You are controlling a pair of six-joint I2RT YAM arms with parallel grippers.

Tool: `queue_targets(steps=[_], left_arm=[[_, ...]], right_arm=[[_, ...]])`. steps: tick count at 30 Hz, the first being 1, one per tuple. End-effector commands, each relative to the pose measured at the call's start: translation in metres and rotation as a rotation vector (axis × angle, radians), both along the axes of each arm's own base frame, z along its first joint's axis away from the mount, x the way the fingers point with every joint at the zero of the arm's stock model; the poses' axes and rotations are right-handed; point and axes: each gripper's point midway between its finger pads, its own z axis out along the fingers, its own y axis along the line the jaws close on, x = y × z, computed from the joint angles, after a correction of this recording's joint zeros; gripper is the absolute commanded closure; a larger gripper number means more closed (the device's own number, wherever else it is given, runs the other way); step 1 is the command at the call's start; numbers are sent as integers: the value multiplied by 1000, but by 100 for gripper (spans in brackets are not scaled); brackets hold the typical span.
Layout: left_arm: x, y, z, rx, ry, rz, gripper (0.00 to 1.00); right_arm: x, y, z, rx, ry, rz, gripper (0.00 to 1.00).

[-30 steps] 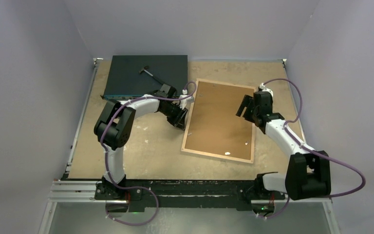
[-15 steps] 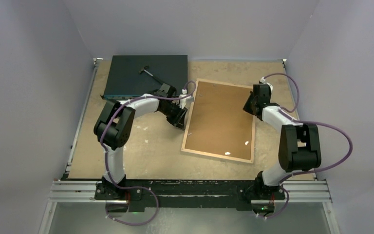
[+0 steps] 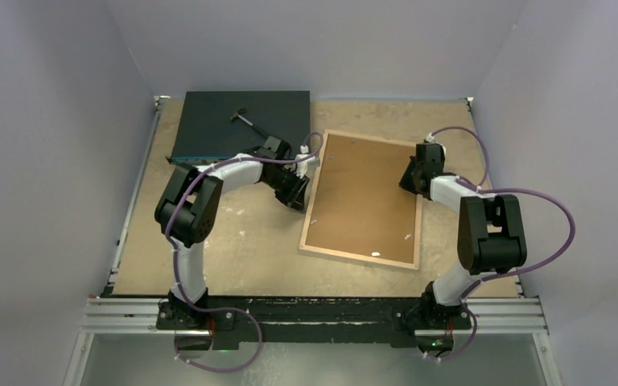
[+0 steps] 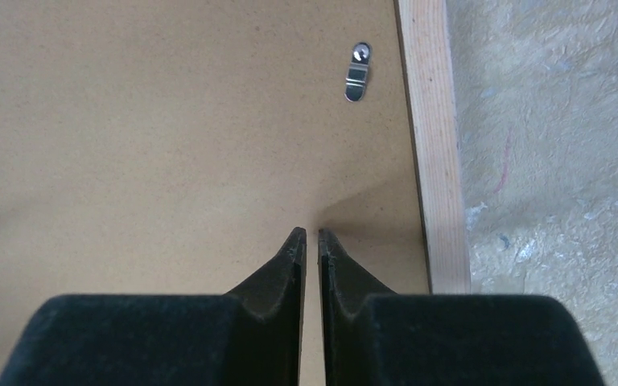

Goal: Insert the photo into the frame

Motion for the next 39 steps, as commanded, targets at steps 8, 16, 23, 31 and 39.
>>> queue_targets(steps=[8,16,23,31,39], left_arm=[[8,-9,33,-77,-37,-5,78],[-4,-6,39,-98,18,-8,72],[-14,-6,28,-113,56,13,72],[-27,-4,9,-126,114,42,76],[-26,-12,9,-175,128,36,78]], right_arm=[[43,77,106,192,-272,188,93],[-37,177,109,416,-262,513,62],[-108,221,102,561,-239,693,48],[-137,251,85,656,-230,767,44],[-146,265,53,646,-155,796,46]])
